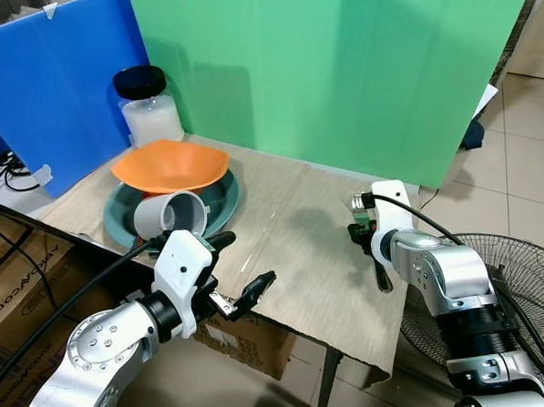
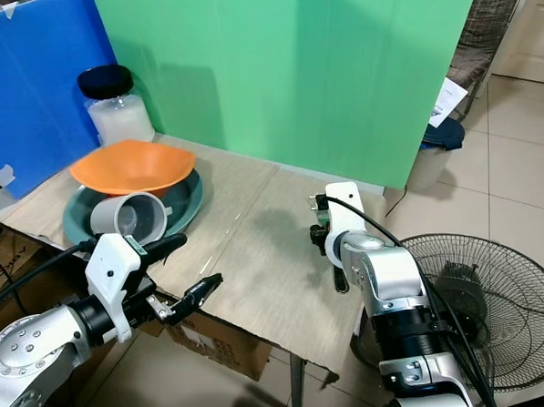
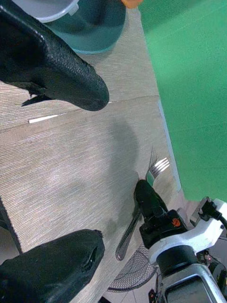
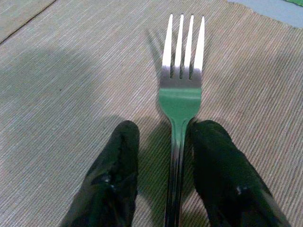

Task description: Setting the table

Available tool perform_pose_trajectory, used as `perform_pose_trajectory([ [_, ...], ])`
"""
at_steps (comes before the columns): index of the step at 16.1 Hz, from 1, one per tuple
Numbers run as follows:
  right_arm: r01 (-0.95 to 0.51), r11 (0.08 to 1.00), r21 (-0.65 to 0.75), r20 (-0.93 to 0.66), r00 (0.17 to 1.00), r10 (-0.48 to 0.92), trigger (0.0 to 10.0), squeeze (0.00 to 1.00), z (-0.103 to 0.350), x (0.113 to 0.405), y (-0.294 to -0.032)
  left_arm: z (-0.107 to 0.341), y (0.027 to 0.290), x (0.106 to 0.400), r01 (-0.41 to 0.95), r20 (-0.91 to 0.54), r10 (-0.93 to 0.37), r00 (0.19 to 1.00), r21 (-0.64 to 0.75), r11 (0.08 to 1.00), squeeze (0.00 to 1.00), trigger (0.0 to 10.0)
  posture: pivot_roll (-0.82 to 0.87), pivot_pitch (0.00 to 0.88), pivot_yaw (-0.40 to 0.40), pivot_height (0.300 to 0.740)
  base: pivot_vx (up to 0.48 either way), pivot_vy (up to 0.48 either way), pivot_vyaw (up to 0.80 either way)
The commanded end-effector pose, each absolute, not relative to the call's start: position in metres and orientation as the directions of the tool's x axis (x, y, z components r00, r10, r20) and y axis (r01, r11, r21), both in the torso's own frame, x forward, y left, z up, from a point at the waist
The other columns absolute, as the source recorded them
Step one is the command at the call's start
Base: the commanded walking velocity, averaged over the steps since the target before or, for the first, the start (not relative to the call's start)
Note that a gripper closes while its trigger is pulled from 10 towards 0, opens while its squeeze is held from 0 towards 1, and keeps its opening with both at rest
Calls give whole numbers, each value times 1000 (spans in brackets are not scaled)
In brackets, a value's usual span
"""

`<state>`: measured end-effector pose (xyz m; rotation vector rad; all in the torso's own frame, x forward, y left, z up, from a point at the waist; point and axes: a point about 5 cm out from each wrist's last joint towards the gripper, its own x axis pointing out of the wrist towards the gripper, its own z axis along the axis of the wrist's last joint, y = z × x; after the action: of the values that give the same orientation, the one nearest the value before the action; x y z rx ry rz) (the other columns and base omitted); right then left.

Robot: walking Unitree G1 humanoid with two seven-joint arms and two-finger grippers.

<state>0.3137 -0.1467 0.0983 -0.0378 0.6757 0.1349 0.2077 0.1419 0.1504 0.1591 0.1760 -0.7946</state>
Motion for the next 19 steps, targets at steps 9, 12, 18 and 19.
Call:
perform_pose_trajectory([
  [9,-143,989,22,-634,763,125,0,0,100,315,-146,157,138,206,745,-202,-720,664,91,661,0,10000,168,0,30,740,0,0,0],
  [12,-142,990,24,-624,771,126,0,0,103,315,-146,158,138,206,746,-200,-722,663,91,660,0,10000,166,0,32,740,0,0,0],
  [18,-173,984,47,-371,911,178,0,0,161,314,-154,161,137,210,725,-171,-706,687,104,681,0,10000,159,0,29,740,0,0,0],
  [19,-185,982,38,-264,946,188,0,0,179,304,-161,164,134,214,693,-137,-680,720,97,714,0,10000,157,0,28,740,0,0,0],
])
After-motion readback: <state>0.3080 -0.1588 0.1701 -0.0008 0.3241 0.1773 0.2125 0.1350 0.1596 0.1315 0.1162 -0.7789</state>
